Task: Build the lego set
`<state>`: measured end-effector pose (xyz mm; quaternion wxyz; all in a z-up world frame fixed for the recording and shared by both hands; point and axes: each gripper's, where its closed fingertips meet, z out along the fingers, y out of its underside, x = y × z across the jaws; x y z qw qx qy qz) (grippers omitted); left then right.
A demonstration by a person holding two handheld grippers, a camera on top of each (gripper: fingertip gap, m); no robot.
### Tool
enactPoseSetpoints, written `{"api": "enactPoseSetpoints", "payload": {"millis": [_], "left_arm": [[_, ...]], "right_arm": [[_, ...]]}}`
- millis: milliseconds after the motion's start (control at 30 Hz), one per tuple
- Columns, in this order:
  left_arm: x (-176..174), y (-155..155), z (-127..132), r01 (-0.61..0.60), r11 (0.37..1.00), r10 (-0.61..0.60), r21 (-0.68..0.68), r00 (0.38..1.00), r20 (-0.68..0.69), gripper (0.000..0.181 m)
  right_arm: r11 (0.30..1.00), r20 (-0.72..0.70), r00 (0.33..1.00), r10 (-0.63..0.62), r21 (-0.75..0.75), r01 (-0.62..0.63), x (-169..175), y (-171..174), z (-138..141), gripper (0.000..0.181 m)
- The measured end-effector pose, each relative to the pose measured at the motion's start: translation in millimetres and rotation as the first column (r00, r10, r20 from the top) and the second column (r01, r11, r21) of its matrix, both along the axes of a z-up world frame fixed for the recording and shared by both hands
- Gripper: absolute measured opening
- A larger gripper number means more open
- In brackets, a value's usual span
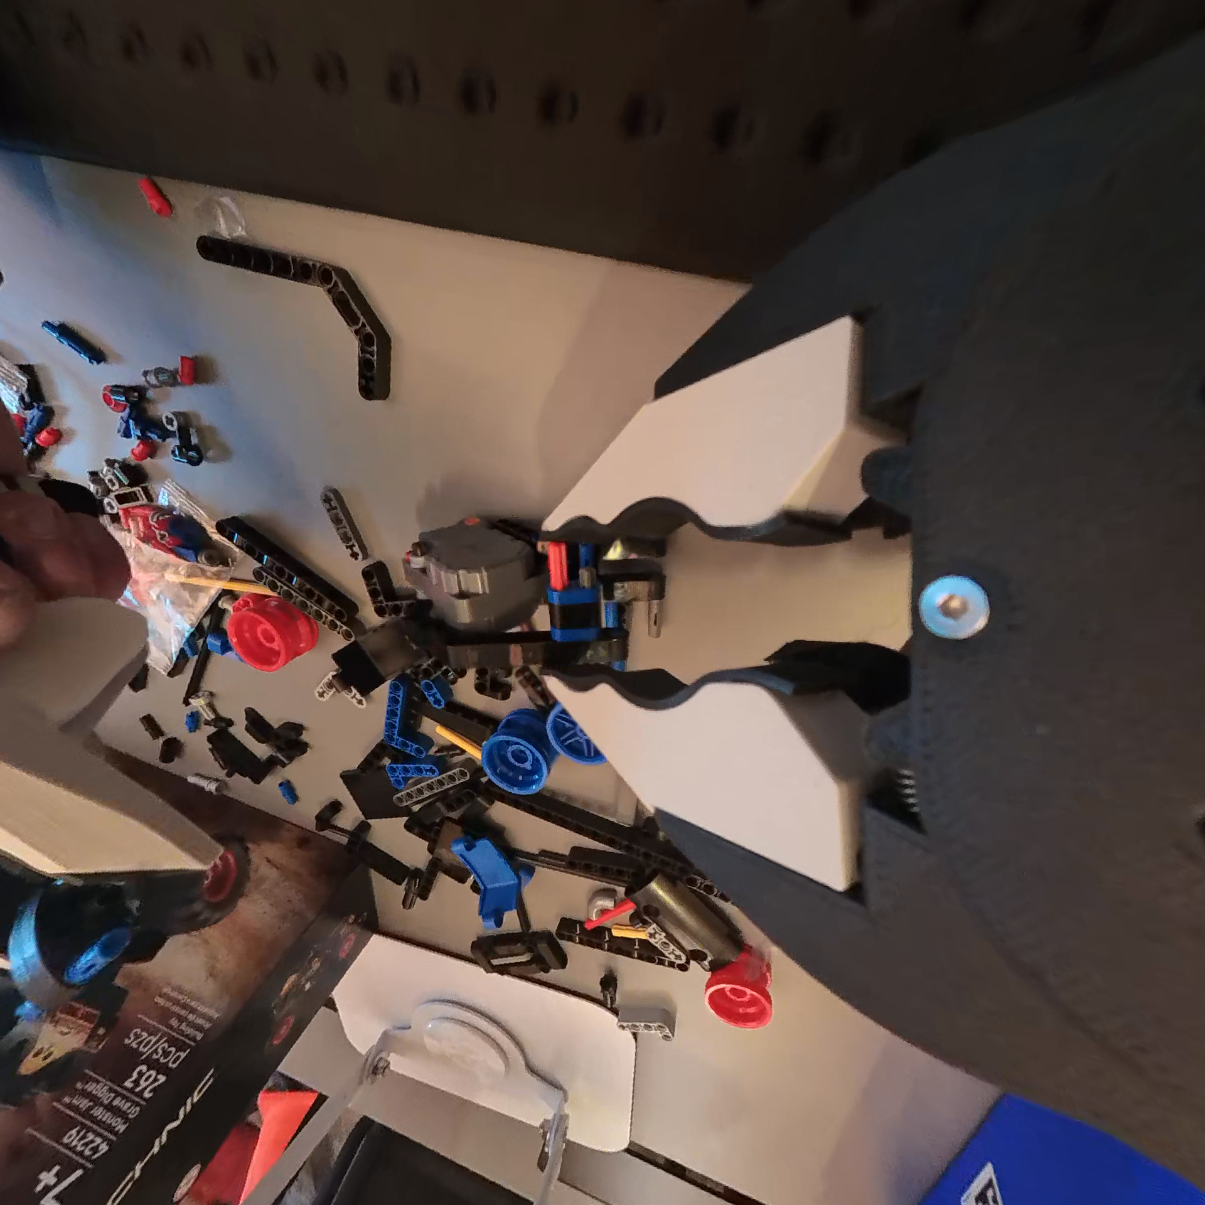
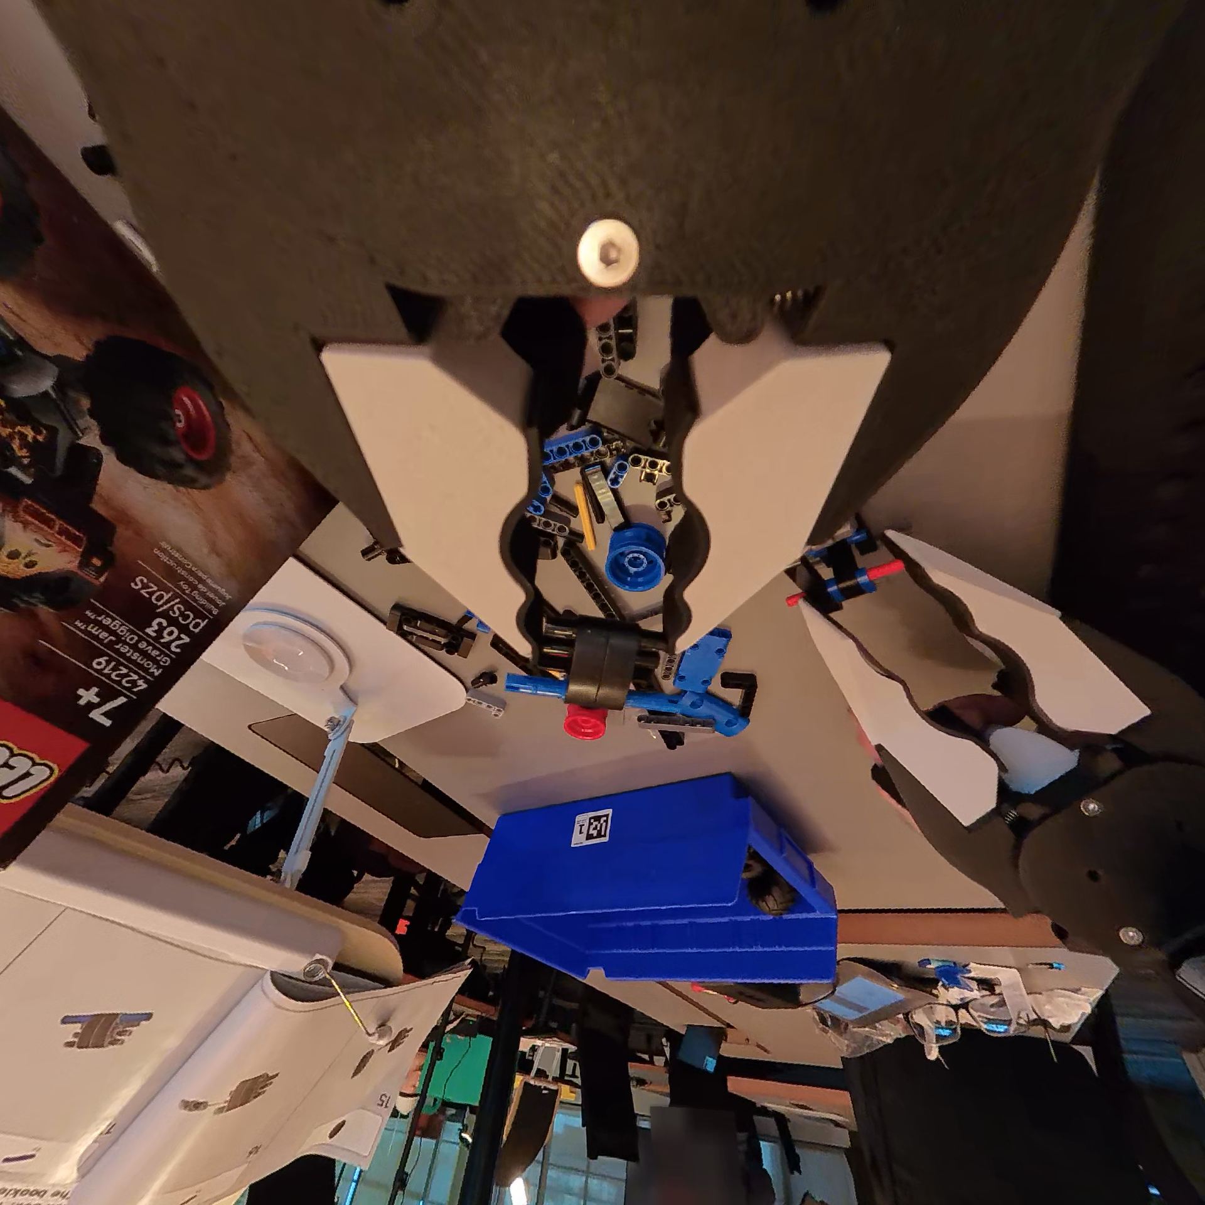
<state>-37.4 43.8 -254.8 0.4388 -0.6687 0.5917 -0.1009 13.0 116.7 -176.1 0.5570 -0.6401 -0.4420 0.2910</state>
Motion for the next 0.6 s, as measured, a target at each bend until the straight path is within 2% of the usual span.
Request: {"api": "enactPoseSetpoints", "payload": {"millis": [467, 533, 600], "left_arm": [[1.9, 0.2, -0.5, -0.002, 1.0, 0.002, 0.007, 1.0, 0.004, 0.035], [3.5, -4.5, -1.2, 0.017, 1.0, -0.017, -0.018, 1.0, 0.002, 0.049], [3.9, -7.8, 2.3, 0.01, 0.999, -0.01, -0.039, 1.0, 0.01, 0.055]], "right_arm": [[1.0, -0.025, 1.0, -0.012, -0.019, 0.011, 6.5, 5.4, 1.8, 0.034], [1.0, -0.03, 0.999, -0.011, -0.021, 0.011, 7.1, 5.5, 2.6, 0.034], [1.0, -0.032, 0.999, -0.011, -0.02, 0.011, 7.8, 5.5, 3.3, 0.034]]}}
